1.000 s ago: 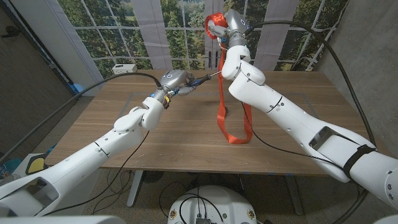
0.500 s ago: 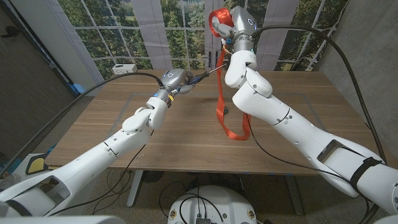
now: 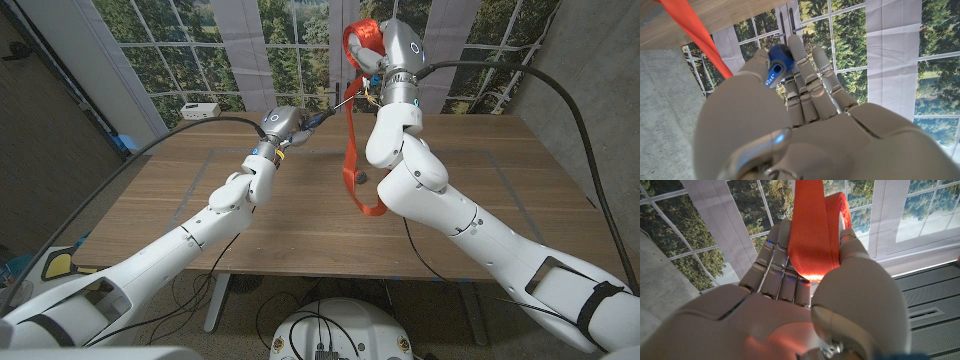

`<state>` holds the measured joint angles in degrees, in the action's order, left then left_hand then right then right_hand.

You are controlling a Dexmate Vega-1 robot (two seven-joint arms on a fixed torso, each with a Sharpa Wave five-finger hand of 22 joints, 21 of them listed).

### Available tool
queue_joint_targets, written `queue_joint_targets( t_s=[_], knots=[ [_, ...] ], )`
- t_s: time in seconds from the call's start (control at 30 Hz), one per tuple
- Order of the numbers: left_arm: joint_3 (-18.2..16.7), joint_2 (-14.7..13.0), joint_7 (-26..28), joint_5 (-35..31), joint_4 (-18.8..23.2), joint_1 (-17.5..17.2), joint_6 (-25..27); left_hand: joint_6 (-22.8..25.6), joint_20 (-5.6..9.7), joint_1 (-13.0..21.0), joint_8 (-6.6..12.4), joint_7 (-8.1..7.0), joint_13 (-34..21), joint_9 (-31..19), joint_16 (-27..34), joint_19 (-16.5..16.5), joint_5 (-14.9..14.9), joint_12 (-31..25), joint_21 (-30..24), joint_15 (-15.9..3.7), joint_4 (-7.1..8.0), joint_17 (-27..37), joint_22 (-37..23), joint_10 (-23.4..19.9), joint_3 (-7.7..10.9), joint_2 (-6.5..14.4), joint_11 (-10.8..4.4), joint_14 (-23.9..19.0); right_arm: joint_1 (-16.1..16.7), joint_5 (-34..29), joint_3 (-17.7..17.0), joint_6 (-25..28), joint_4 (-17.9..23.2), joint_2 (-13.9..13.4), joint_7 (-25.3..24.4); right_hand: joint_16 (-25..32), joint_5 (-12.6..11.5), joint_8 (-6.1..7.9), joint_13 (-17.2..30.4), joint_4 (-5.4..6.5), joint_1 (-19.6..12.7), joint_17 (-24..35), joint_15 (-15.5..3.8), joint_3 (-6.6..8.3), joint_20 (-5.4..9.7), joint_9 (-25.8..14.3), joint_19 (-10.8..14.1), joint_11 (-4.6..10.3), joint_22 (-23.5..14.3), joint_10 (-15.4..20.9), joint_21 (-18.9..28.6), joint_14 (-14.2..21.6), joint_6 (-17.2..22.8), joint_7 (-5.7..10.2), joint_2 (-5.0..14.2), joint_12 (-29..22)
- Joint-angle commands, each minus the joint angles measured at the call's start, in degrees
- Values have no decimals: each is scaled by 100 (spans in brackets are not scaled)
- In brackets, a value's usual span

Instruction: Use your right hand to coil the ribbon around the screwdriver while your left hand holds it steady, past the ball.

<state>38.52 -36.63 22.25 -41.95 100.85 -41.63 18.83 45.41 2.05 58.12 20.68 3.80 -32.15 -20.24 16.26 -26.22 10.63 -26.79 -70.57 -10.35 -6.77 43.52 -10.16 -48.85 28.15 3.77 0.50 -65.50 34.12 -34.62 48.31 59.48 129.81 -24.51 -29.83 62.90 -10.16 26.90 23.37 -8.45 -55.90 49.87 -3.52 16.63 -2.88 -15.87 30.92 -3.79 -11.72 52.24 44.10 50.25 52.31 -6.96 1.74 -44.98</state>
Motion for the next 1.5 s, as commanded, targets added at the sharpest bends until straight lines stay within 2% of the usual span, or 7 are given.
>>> queue_joint_targets(
  t_s=[0.03,0.2,0.43,0.73,1.17,1.23,1.5],
  knots=[
    [139,211,266,159,-269,223,88,1001,1,532,91,-390,-911,-420,7,-33,-6,-15,-32,-279,-217,14,-15,-975,532,504,-926,-278,1257,230,-602,-84,518,155,-346,34,-14,890,498,-41,-760,-8,-560,32,-36,-795,16,252,-4,652,37,278,1090,139,675,-521],
    [183,311,392,196,-348,294,124,1007,0,541,79,-387,-918,-419,10,-45,-11,-19,-42,-279,-219,19,-14,-993,532,505,-915,-285,1601,474,-730,-211,580,236,-453,56,-17,886,497,-48,-780,-7,-557,35,-46,-801,13,248,-2,664,60,270,1096,126,677,-527],
    [263,266,381,216,-399,409,35,1000,-6,553,64,-361,-908,-427,4,-39,-16,-6,-48,-282,-222,6,-14,-1004,531,506,-917,-297,1908,596,-813,145,690,222,-519,96,-21,880,512,-48,-793,-11,-548,29,-58,-820,8,230,0,662,94,264,1091,105,677,-539],
    [325,142,262,296,-383,533,-323,1008,-8,558,56,-369,-926,-449,5,-44,-19,3,-57,-277,-218,16,-13,-984,530,504,-911,-295,2323,1187,-1338,230,367,504,-815,143,-26,865,514,-49,-813,-17,-543,22,-61,-832,-7,214,3,661,137,237,1088,93,679,-544],
    [205,-32,107,327,-83,390,-363,1027,2,559,36,-394,-937,-461,-2,-36,-18,13,-64,-277,-211,27,-12,-996,528,499,-921,-284,2202,2010,-1745,0,-491,637,-1046,194,-30,845,525,-37,-820,-36,-557,11,-52,-831,-23,226,9,647,193,212,1102,103,687,-550],
    [174,-47,56,364,-34,363,-362,1024,5,557,29,-377,-945,-460,2,-41,-18,14,-67,-275,-208,32,-11,-991,527,501,-921,-290,2012,1889,-1573,182,-768,653,-1241,195,-31,843,526,-38,-823,-41,-556,12,-51,-830,-23,221,10,637,198,210,1101,110,688,-548],
    [100,-168,-65,489,15,338,-672,1017,8,558,9,-379,-955,-465,-9,-41,-17,19,-73,-277,-207,26,-12,-995,526,500,-923,-284,1743,2300,-1607,-207,-1335,626,-1274,211,-29,822,535,-25,-815,-48,-590,7,-30,-818,-50,224,15,607,227,189,1099,117,691,-545]
  ],
)
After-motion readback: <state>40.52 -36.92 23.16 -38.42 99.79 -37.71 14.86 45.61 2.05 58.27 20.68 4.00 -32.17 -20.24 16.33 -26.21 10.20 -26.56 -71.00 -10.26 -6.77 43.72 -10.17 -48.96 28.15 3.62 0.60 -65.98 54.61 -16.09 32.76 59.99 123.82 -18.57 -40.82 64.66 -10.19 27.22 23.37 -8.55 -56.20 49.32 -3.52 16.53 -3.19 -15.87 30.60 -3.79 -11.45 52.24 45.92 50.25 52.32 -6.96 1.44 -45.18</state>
